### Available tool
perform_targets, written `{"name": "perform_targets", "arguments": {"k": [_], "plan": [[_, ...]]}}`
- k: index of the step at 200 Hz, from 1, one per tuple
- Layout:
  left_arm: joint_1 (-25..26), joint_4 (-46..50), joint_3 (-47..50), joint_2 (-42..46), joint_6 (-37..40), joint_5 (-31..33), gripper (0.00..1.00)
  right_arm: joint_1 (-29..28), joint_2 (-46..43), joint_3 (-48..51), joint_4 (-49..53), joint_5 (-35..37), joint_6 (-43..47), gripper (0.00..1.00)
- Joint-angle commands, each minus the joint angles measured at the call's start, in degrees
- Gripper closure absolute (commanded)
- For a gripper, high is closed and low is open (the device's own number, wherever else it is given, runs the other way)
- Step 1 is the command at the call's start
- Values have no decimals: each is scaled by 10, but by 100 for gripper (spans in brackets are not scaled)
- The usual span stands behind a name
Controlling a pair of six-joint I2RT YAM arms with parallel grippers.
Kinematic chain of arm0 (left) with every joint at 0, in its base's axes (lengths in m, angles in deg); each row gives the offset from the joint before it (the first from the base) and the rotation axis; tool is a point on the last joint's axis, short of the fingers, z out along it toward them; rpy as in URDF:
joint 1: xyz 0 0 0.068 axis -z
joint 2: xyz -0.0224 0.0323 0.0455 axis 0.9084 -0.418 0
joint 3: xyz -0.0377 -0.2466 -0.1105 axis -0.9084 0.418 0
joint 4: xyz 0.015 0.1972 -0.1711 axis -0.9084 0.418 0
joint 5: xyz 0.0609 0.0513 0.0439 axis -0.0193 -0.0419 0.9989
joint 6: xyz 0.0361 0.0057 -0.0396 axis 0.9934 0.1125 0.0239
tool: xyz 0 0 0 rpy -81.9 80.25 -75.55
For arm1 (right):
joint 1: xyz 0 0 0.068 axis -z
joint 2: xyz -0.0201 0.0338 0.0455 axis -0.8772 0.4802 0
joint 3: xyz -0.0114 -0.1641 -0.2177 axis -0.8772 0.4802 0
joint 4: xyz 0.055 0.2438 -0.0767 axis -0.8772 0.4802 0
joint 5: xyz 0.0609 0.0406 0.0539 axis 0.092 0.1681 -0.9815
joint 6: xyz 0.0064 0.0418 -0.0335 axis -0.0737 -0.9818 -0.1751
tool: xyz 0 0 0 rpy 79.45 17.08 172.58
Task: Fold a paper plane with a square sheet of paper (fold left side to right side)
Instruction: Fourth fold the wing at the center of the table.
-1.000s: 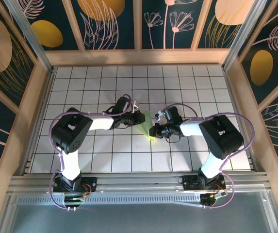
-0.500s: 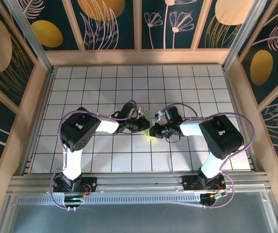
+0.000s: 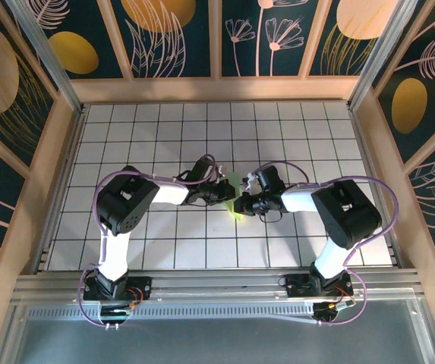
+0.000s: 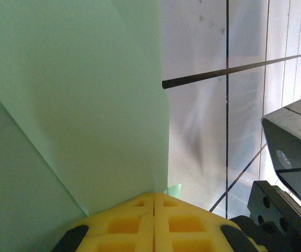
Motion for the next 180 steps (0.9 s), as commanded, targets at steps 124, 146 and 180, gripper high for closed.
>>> {"name": "perform_targets", "arguments": {"k": [124,146,180], "plan": [[-125,116,-149,-86,111,66,92,-4,25,20,90,70,11,100],[-126,122,-157,-64,124,62,89,-4,1,3,69,52,2,100],[-126,114,-125,24,135,62,79,1,-77,-53,36,50,2,75]]}}
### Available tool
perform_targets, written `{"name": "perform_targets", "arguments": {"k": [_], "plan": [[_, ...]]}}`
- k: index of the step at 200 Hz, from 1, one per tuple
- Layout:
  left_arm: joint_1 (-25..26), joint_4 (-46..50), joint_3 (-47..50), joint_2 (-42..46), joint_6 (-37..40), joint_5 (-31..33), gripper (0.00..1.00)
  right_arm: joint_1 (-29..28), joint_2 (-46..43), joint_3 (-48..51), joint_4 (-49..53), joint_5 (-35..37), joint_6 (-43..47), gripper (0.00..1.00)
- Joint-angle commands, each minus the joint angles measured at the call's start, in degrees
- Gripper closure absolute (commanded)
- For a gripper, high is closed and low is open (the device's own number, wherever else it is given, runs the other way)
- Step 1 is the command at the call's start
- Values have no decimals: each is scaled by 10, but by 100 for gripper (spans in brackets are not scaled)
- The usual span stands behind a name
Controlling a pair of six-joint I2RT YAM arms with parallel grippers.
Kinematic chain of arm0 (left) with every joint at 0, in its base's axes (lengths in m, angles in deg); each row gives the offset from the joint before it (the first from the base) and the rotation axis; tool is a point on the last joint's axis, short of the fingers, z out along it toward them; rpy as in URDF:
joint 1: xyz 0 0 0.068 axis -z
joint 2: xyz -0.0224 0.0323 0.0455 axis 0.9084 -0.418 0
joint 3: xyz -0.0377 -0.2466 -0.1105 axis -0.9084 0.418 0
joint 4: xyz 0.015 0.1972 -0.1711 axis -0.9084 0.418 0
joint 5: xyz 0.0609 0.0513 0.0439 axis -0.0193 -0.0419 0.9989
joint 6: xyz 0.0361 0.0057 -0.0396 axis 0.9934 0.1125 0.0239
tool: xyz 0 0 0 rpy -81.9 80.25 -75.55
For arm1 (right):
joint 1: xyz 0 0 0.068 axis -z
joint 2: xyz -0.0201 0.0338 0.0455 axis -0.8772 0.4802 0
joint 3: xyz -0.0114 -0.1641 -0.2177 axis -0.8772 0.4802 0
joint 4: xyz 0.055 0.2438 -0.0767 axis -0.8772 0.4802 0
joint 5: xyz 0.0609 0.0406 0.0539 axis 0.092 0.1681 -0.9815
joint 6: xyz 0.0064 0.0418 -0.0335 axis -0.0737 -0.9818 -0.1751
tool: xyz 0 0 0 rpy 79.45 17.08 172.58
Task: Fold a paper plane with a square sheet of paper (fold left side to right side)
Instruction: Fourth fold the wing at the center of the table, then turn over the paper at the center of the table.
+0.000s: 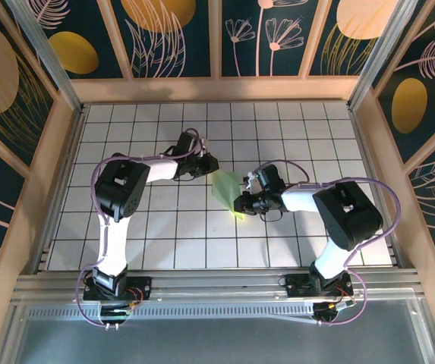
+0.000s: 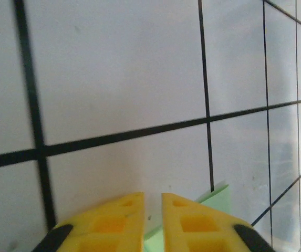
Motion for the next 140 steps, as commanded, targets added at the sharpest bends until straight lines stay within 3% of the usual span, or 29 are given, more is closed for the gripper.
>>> {"name": "perform_targets", "arguments": {"k": [1,30,45,90,140], "plan": [[-5,8,18,78,24,21,79,4,-61,-43,14,32,8,74],[-5,-18,86,176,12,31,70,39,-112,-68,27,66,60,50],[-5,-37,128,222,-1,36,67,58,-110,-66,34,77,90,45],[-4,-87,243,315,-47,52,60,58,-36,-76,35,43,119,51],[-4,-90,281,325,-59,58,59,25,32,-97,19,41,104,55]]}}
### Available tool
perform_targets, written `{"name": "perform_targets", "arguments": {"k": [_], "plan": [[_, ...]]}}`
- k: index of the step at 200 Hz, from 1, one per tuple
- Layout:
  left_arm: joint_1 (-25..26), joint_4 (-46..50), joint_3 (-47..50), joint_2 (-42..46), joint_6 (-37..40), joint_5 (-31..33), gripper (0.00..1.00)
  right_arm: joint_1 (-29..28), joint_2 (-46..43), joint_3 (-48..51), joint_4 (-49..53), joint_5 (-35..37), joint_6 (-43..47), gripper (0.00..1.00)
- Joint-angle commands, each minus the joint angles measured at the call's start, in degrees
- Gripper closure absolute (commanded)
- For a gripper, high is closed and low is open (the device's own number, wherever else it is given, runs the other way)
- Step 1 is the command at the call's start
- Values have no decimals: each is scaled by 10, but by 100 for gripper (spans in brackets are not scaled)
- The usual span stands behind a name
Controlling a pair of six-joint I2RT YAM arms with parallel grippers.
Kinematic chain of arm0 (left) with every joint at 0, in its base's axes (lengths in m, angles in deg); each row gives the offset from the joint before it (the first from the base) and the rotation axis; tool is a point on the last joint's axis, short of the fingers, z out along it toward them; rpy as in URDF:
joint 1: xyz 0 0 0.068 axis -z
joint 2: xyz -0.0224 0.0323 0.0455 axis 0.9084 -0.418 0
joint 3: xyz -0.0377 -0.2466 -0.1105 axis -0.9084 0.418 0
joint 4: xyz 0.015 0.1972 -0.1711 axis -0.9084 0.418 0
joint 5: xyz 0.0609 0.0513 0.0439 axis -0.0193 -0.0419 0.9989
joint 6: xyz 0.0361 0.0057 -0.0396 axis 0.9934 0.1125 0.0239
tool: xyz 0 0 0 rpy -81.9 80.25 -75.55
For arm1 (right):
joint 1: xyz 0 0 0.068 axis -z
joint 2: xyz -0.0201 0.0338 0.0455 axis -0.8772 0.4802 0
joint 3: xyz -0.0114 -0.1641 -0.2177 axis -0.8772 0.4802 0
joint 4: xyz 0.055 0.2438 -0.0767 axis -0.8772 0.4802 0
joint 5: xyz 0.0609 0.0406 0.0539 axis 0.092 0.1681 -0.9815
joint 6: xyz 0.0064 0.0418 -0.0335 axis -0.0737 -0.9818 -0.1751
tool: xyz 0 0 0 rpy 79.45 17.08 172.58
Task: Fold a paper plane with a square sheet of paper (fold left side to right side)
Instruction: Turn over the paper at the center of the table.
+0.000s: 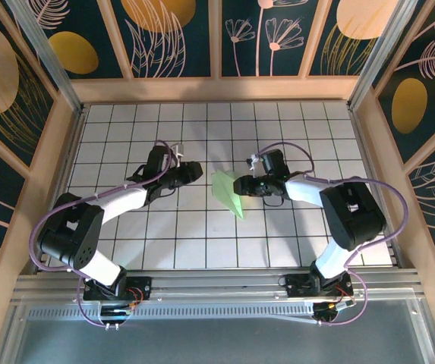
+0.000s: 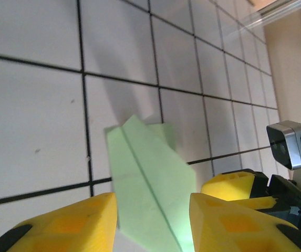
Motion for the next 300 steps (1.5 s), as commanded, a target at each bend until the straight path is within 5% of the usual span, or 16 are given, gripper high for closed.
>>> {"name": "perform_targets", "arguments": {"k": [1,83,126,194,223,300], "plan": [[2,-22,7,11,-12,5,59,-13,26,-24,-4,-8,5,56],[1,-2,-1,11,-4,17,58,-37,57,-41,2,-22,-6,79],[1,-58,27,29,-37,-16,50,-32,20,-48,-3,-35,-7,100],[1,-349,95,91,-142,-122,31,41,-136,6,-173,-201,-85,100],[7,-432,70,64,-180,-189,32,43,-160,9,-234,-254,-129,100],[39,-441,16,-1,-179,-212,47,23,-154,1,-266,-293,-172,100]]}}
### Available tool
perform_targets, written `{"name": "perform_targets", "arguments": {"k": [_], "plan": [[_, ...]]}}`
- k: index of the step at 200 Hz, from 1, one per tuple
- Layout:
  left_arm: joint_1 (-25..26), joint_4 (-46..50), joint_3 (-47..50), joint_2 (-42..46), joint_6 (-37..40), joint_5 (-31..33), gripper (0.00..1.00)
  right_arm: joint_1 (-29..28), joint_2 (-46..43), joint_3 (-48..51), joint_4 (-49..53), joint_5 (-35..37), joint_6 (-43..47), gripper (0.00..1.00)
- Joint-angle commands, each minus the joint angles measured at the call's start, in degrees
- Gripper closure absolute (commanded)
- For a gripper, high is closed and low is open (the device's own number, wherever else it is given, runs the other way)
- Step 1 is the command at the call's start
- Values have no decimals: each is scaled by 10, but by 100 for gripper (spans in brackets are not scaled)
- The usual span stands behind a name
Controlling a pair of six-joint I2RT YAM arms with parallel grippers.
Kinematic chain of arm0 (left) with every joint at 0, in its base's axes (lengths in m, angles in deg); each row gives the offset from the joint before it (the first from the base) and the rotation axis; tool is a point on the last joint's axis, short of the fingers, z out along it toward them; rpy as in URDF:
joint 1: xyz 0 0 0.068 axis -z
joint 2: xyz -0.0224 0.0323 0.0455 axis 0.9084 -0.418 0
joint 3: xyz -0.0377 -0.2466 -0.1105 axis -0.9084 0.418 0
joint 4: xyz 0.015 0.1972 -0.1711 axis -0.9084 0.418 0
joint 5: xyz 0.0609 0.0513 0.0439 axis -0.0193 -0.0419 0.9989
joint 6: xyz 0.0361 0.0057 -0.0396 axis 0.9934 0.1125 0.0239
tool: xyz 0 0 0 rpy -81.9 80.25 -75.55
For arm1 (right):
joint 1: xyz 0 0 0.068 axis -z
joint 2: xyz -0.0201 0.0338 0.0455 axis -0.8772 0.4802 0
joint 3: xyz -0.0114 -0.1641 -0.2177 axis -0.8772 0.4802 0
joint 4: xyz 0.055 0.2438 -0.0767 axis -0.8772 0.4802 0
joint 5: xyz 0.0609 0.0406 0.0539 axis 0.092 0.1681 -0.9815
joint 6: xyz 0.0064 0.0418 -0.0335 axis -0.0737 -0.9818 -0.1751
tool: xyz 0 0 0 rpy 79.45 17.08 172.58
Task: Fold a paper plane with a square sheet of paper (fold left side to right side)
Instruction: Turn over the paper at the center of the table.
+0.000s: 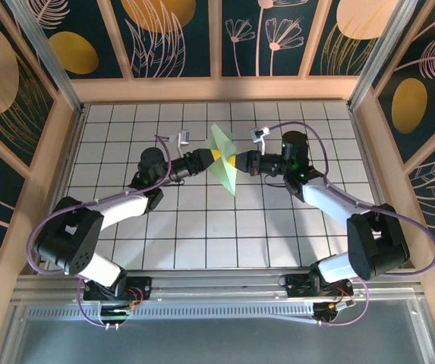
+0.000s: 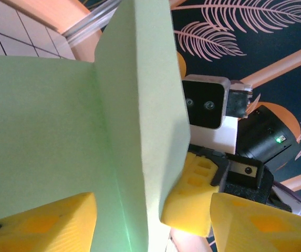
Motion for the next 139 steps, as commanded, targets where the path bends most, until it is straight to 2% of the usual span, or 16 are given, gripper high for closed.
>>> {"name": "perform_targets", "arguments": {"k": [1,34,56,73,99,139], "plan": [[7,-41,-21,-13,-3,-23,47,-9,-1,-1,-24,-27,-15,100],[8,-42,-23,-18,-2,-19,62,-12,3,0,-26,-31,-22,100],[7,-40,-23,-14,1,-17,78,-12,4,1,-26,-29,-27,97],[8,-39,-23,-10,3,-12,87,-11,-3,-1,-19,-19,-24,94],[7,-39,-22,-1,6,-1,96,-1,-34,-15,24,14,3,82],[9,-61,-26,3,3,13,100,40,-118,8,90,70,43,56]]}}
